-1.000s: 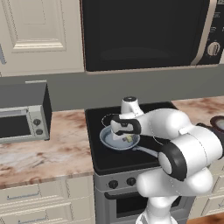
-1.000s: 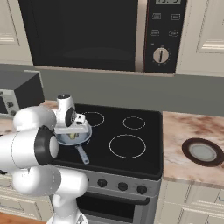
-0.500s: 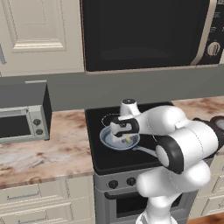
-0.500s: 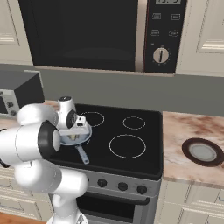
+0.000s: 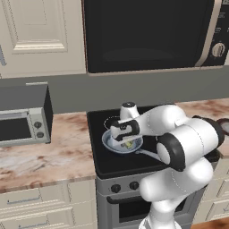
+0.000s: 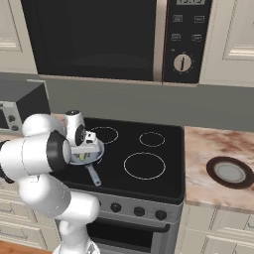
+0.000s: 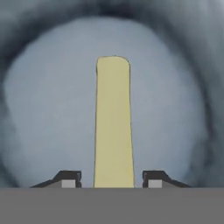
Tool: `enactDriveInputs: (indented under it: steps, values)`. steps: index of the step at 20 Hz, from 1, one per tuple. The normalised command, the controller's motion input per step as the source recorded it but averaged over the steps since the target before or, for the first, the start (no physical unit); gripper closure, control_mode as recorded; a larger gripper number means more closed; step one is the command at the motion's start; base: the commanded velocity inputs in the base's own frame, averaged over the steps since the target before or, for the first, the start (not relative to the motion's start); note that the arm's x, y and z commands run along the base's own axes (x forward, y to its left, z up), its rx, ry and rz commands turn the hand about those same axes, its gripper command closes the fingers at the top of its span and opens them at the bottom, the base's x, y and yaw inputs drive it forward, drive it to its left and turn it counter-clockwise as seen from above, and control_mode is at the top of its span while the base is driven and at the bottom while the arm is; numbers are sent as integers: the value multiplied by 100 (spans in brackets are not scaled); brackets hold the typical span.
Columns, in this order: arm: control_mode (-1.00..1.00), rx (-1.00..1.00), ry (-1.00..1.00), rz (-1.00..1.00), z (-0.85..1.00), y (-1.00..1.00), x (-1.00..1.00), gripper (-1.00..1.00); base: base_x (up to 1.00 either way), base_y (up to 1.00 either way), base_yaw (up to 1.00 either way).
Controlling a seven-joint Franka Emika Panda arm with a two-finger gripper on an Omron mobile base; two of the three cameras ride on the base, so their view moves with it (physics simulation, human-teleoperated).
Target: Pick up the butter stick and place it in the pan. Then turn on the burner for the pan.
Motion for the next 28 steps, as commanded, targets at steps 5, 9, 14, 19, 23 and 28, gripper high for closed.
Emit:
enactDriveInputs:
  steps: [5,9,14,19,23,28]
  values:
    - [-100,0,-3,0,3,0,-1,-100,0,0,0]
    - [-100,0,-8,0,29,6,-19,-100,0,0,0]
    - [-100,0,-13,0,44,15,-39,-100,0,0,0]
    - [-100,0,-13,0,34,15,-65,-100,0,0,0]
    - [-100,0,-13,-1,18,30,-78,-100,0,0,0]
    - [-100,0,-13,-2,1,40,-87,-100,0,0,0]
